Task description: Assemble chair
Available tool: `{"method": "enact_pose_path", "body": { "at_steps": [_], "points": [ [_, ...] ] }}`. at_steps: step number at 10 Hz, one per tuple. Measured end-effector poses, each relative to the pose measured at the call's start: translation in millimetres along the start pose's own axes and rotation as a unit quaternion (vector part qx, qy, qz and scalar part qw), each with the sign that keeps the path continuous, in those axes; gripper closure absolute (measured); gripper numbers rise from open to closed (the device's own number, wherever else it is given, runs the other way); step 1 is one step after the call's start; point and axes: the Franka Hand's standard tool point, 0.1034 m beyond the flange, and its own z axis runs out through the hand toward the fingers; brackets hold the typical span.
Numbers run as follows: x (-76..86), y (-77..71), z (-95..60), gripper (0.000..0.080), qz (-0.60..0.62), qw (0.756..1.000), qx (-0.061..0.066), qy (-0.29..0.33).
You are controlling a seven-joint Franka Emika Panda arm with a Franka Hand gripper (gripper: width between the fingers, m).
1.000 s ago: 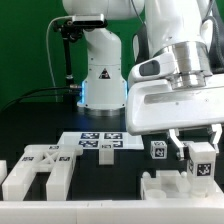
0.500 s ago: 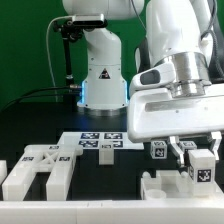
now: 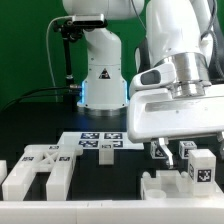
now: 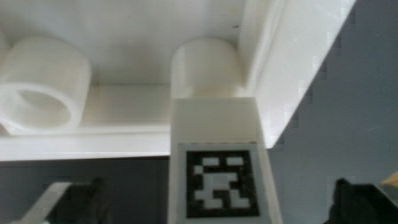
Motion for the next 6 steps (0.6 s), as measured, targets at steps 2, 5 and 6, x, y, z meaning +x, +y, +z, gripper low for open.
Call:
{"method": "enact_pose_path", "body": {
  "at_steps": [2, 5, 6],
  "points": [
    [0.0, 0.0, 0.0, 0.0151, -0.003, 1.0, 0.0, 0.0],
    [21.8, 5.1, -15.9, 0.015, -0.017, 0.999, 0.004, -0.034],
    [25.5, 9.9, -18.5, 0.015, -0.017, 0.998, 0.004, -0.053]
  ]
}}
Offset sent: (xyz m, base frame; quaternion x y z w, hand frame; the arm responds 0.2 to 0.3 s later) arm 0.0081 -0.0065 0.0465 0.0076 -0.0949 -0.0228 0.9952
